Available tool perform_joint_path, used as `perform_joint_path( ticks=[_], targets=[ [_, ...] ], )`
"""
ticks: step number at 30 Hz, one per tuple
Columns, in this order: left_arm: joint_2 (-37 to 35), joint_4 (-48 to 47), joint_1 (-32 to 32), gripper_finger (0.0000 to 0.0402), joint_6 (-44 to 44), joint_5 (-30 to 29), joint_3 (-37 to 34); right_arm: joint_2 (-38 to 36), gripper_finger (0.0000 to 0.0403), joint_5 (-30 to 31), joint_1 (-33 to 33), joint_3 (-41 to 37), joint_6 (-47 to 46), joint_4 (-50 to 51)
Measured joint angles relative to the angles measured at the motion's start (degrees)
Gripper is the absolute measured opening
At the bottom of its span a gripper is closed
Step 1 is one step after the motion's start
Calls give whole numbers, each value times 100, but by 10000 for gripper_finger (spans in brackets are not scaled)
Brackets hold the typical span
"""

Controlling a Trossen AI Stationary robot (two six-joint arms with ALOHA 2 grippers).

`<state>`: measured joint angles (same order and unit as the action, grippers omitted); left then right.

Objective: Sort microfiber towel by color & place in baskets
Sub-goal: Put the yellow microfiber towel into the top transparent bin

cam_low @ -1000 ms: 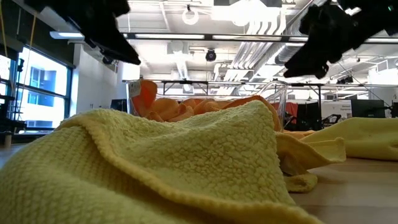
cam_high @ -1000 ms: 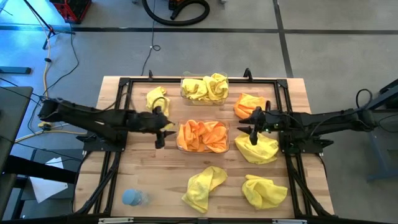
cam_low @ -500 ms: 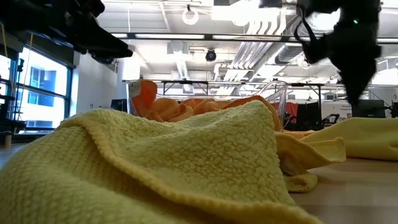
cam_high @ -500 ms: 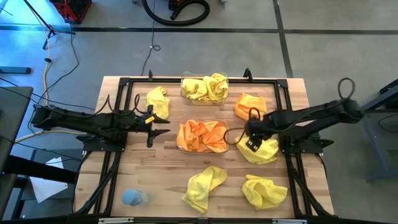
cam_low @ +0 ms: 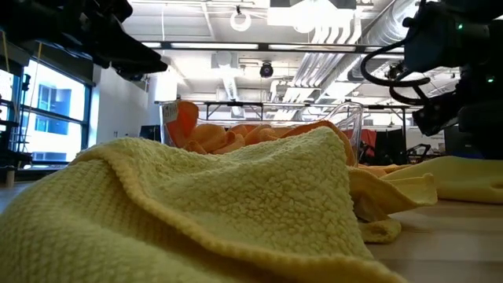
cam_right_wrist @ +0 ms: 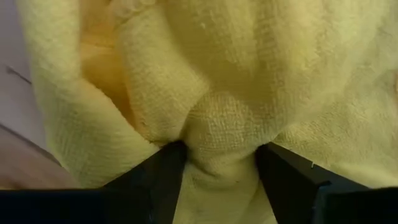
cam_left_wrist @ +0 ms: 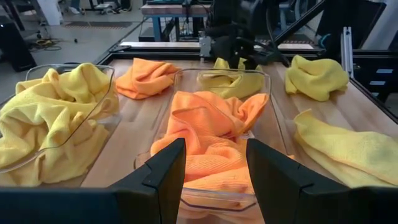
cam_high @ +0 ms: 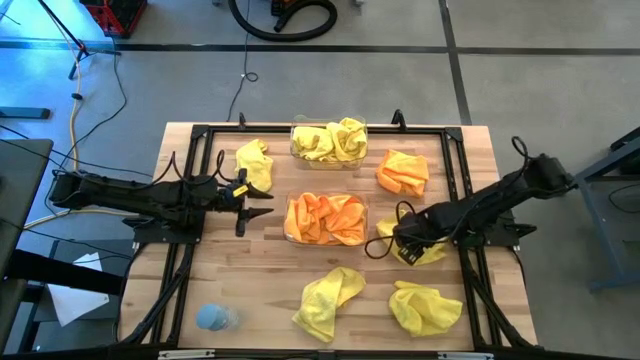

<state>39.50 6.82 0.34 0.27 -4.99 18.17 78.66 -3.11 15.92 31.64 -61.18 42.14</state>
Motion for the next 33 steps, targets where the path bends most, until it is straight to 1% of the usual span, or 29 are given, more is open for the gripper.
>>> perform_joint_path(
  ticks=[2,4,6,9,10,11,12,16,19,22,26,29,31,33],
  targets=[
    [1,17,0,158,-2,-35,0,22,187,39,-5,-28,-172,-2],
    [1,80,0,158,-2,-112,0,22,158,140,-4,39,-320,232],
    [1,91,0,158,-2,-201,0,-37,117,475,-2,89,-334,427],
    [1,151,0,158,-2,-276,0,-71,46,960,-16,134,-304,376],
    [1,195,-2,158,-2,-284,0,-71,26,1036,-15,149,-301,359],
    [1,213,-1,158,-1,-292,0,-71,16,1085,-16,162,-301,351],
    [1,213,0,158,-1,-295,0,-71,14,1108,-17,182,-309,363],
    [1,211,0,158,-4,-291,0,-122,31,1112,-20,405,-434,777],
    [1,211,0,158,-6,-301,0,-312,21,1308,-20,811,-434,1376],
    [1,213,-1,158,-4,-326,0,-562,6,1799,-21,1352,-437,2132],
    [1,248,0,158,-4,-326,0,-805,7,2595,-196,2309,-402,2985],
    [1,237,0,158,-4,-326,0,-825,4,3217,-526,3108,205,3285],
    [1,239,0,158,-4,-328,0,-799,3,3598,-834,3625,852,3140],
    [1,239,0,158,-4,-329,0,-713,2,3752,-1233,4054,1664,2786]
  ],
)
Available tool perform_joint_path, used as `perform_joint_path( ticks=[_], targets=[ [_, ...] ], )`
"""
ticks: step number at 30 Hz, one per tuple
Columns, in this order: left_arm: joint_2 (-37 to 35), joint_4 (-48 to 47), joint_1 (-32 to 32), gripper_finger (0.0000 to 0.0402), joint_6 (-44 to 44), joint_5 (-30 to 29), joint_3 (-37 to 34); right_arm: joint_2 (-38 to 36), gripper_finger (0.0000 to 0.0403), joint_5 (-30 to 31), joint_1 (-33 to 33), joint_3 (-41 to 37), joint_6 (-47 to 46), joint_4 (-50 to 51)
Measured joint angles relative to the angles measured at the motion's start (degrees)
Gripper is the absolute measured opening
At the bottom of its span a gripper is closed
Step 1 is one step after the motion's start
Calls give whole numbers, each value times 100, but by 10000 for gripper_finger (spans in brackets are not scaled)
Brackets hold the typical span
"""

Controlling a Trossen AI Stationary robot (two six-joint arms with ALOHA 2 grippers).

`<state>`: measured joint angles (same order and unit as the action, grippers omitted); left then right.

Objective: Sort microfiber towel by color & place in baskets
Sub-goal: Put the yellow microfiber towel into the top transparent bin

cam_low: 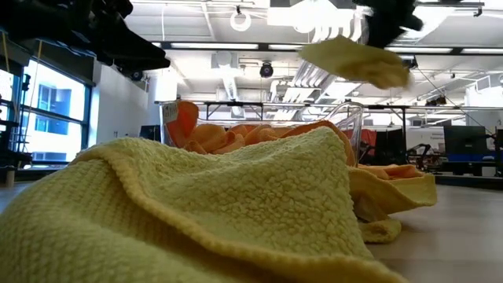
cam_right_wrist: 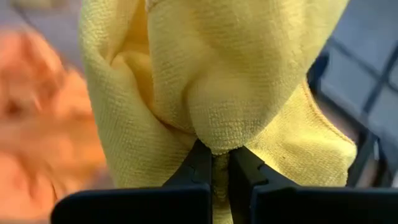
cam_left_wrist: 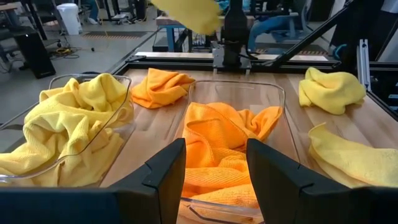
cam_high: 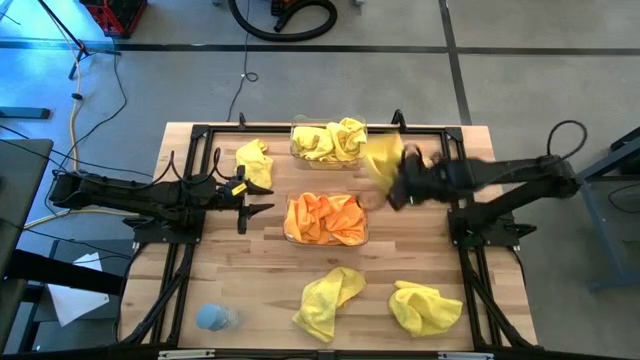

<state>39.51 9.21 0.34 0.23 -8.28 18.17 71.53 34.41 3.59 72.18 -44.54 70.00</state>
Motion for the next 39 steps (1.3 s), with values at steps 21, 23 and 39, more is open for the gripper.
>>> perform_joint_path(
  ticks=[21,23,39],
  targets=[
    [0,-84,0,158,2,-8,2,4183,1,-1854,-2929,3714,5156,-1821],
    [0,-102,0,158,2,-8,2,4589,1,-1857,-2992,3956,5346,-1625],
    [2,-389,0,158,2,-259,4,6125,55,-2871,-3377,4063,5237,-1183]
  ],
)
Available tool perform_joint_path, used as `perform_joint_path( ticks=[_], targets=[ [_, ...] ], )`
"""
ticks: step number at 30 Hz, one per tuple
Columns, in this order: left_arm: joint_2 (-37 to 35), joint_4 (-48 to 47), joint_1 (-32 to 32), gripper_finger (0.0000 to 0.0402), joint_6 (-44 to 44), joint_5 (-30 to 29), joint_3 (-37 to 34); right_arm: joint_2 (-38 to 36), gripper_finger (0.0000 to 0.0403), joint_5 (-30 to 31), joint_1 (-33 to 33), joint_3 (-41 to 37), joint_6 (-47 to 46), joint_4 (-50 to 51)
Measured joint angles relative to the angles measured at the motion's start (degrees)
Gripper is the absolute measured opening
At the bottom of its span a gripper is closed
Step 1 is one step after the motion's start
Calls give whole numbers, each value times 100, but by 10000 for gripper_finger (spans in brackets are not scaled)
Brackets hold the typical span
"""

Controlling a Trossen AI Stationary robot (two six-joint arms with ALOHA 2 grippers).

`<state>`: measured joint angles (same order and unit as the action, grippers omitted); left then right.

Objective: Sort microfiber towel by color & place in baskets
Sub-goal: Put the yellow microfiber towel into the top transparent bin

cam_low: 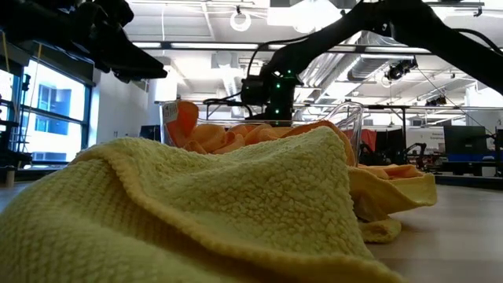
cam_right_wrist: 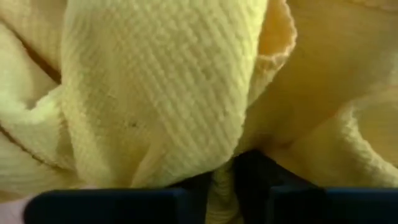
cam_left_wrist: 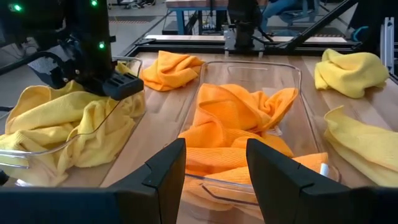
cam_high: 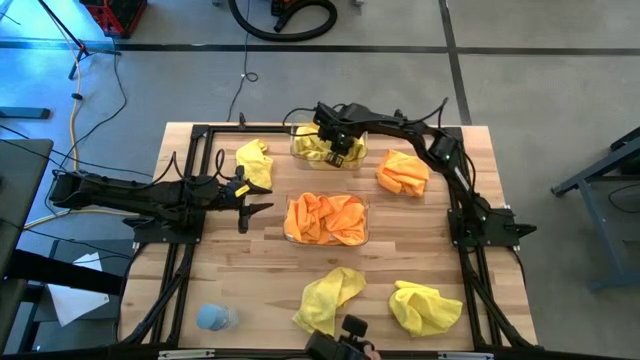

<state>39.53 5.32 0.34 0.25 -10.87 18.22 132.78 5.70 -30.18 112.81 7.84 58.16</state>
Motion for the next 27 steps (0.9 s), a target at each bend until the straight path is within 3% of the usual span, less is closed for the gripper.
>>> perform_joint_path(
  ticks=[6,11,21,27],
  targets=[
    [0,1,0,158,0,0,0,-31,126,-134,4,91,-42,173],
    [0,0,0,158,0,0,0,-183,162,-153,9,578,-132,732],
    [2,-2,0,158,0,0,0,-310,173,-4,21,2069,-562,1474],
    [2,0,0,158,0,-2,0,-316,173,-408,101,1914,-592,685]
  ],
)
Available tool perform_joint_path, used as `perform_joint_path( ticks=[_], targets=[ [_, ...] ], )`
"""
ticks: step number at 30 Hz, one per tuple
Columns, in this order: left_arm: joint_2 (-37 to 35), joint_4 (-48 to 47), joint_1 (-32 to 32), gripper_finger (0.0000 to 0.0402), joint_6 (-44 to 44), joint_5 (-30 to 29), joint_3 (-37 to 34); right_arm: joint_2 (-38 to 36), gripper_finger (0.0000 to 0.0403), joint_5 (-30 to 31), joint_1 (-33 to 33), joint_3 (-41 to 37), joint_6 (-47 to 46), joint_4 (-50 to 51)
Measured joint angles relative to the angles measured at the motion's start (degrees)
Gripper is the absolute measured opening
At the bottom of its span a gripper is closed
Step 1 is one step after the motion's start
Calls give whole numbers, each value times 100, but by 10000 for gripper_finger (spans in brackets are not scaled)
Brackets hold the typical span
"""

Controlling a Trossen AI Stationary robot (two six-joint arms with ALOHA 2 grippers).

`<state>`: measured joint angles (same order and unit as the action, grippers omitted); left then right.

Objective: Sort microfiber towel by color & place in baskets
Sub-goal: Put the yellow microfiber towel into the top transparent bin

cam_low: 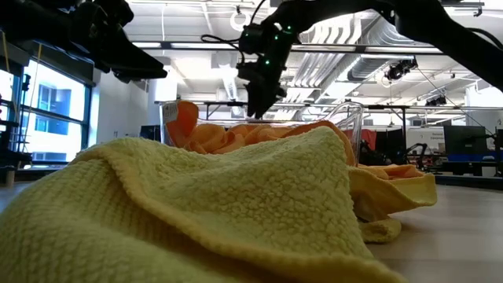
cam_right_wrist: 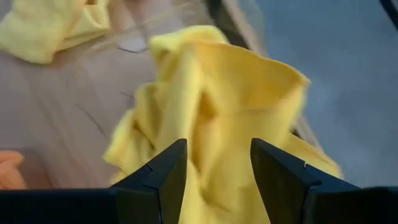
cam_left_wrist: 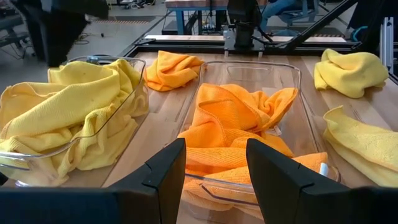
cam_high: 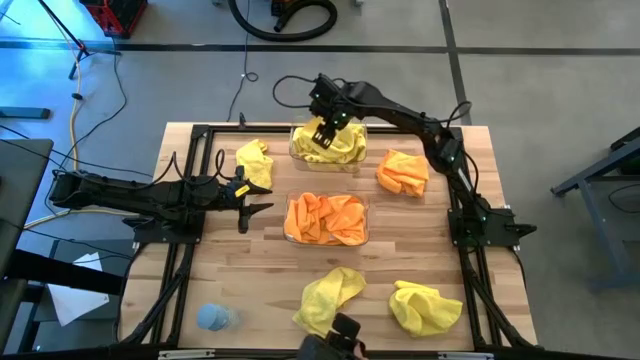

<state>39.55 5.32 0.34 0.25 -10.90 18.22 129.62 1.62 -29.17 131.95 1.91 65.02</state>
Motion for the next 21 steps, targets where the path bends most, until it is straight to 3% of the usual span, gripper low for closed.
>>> perform_joint_path(
  ticks=[13,21],
  targets=[
    [0,-20,0,158,-2,0,0,2,174,-164,-67,-2308,-10,-1486],
    [0,-39,0,158,-2,0,0,2,174,-7,-80,-2097,-44,-1172]
  ],
)
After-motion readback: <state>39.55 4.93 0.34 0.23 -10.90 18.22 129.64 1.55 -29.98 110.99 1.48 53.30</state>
